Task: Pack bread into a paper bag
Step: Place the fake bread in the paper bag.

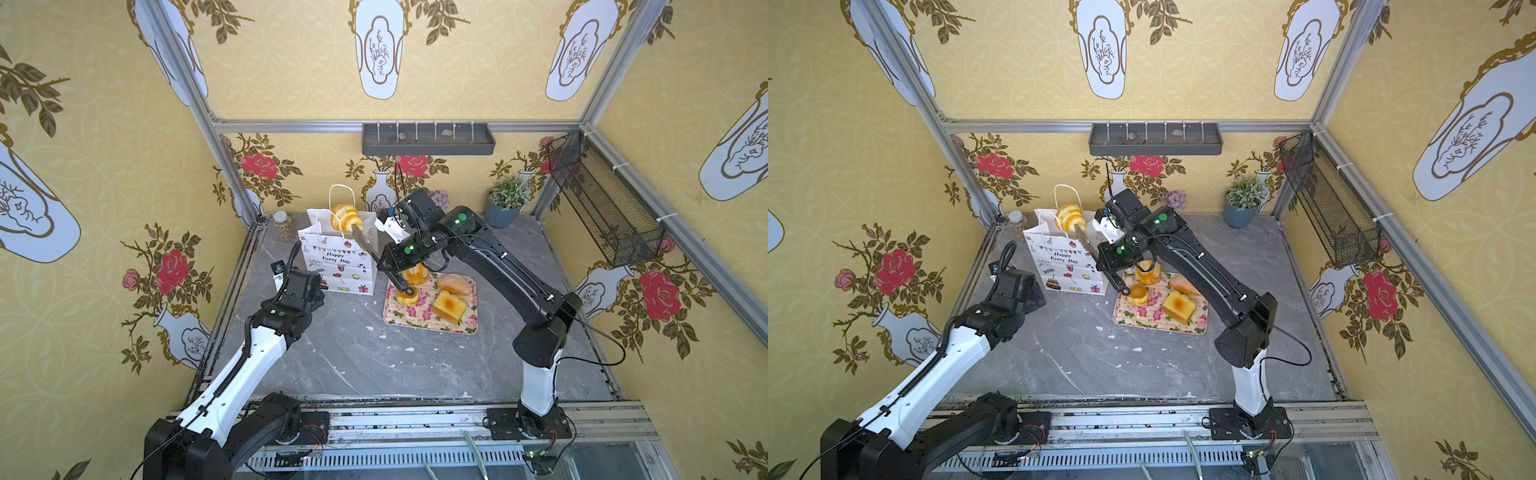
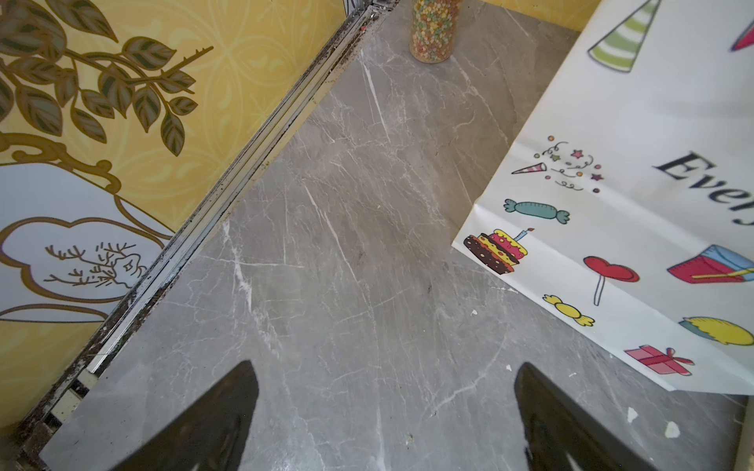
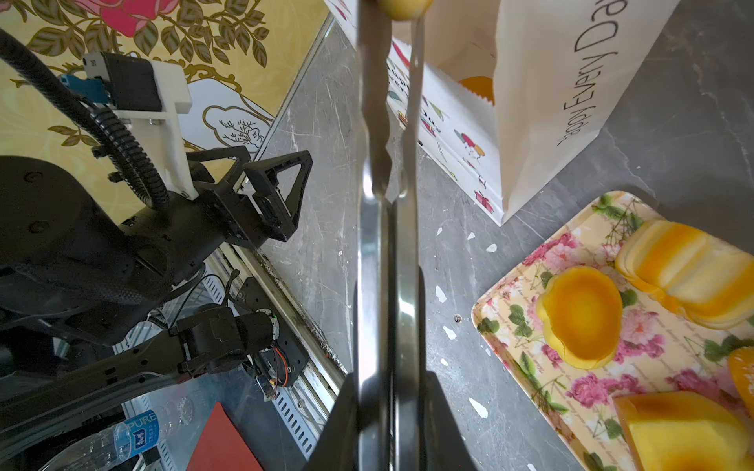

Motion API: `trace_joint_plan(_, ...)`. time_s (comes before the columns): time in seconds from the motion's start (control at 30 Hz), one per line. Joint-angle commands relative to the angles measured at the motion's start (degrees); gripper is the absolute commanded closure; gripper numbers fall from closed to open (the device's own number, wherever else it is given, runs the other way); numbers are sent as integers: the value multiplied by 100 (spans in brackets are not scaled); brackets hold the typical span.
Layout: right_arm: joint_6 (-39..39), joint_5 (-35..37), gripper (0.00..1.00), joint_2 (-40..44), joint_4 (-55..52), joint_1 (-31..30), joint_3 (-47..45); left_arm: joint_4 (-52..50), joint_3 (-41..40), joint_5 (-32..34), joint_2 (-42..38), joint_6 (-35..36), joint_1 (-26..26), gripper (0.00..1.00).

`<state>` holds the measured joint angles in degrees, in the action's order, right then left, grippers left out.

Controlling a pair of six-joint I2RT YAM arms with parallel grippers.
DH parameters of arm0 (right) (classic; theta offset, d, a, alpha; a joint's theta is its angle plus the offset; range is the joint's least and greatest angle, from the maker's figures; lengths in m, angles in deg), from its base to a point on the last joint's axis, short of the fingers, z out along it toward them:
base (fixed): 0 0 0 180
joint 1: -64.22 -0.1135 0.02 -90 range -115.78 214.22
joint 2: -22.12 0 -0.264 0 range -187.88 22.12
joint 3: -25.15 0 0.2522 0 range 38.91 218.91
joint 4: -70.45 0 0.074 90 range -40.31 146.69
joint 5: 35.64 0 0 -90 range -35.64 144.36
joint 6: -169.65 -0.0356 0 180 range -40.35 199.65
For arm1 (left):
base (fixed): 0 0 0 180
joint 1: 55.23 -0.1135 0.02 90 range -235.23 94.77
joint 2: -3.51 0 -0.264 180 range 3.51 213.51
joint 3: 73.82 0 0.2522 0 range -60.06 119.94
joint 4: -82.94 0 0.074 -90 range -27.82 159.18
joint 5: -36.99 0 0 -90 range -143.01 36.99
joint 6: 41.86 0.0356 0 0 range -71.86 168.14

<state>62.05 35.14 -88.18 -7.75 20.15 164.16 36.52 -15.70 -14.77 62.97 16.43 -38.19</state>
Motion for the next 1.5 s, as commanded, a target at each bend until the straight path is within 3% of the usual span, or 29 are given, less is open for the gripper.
trace_joint_plan(0.0, 72, -71, 96, 75, 46, -7, -25, 67, -29, -17, 30, -98, 1, 1)
trace_joint_plan(0.17, 74, -61, 92, 66, -31, -4, -11, 67, -9, -27, 13, -74, 1, 1)
trace_joint_plan(0.3, 98, -57, 100, 170, -52, -5, -53, 49, -13, -14, -9, -64, -4, 1)
trace_joint_plan(0.83, 89, -408, 100, 272, -199, -66, -124, 45, -53, -97, -85, -98, -6, 1)
trace_joint_plan(1.47, -62, -271, 100, 732, -132, -70, -459, 85, -122, -176, -79, -168, -11, 1)
